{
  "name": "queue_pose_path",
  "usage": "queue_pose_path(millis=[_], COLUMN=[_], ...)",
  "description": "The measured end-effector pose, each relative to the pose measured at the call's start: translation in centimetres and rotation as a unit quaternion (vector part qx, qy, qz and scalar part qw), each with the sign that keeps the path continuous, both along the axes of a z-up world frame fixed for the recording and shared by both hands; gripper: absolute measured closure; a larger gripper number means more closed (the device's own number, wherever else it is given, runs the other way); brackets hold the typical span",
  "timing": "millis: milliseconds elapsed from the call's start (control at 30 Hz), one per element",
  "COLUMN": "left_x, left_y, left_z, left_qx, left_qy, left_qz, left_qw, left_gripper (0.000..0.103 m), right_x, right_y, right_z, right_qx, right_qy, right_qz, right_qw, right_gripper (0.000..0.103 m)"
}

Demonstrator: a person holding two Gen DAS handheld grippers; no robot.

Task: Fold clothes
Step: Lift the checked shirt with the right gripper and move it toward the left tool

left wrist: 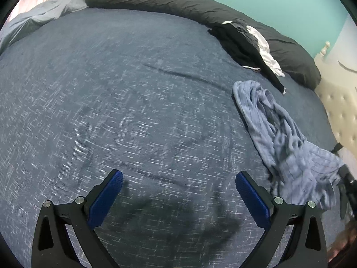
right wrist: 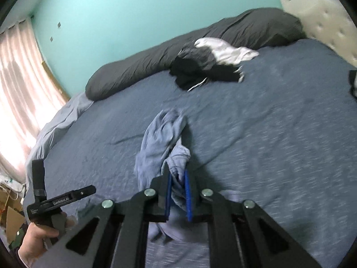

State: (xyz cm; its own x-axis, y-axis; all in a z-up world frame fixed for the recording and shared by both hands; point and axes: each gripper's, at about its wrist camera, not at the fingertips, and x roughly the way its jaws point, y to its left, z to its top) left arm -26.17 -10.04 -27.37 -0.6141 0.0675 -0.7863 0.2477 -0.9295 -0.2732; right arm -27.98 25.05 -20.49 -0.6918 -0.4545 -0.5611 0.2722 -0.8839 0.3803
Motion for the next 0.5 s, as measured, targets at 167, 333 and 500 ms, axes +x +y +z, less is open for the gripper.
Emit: queue_pose_path(millis=[167, 333, 500], left_x=[-0.3, -0.8, -2.9], left_y=[2.3, 5.5, 9.1], left_z=[1.1, 2.0, 3.0], left_qx=[-0.007, -0.001, -0.005], left_qy=[0.014, 0.016, 0.01], left_qz=[-0.032, -0.069, -0.11], left_qw=[0.9993, 0.9975, 0.9939], left_gripper=[0.0, 0.0, 0.0], right_x=[0.8, 0.4, 0.5], right_y=[2.5, 4.0, 4.8], right_z=[0.7, -0.8, -1.5], right_qx=[-0.007, -0.023, -0.033], right_qy=[0.014, -0.014, -0.018], right_qz=[-0.001, -0.002, 0.0], right_qw=[1.0, 1.0, 0.999], right_gripper=[0.093, 0.093, 0.093])
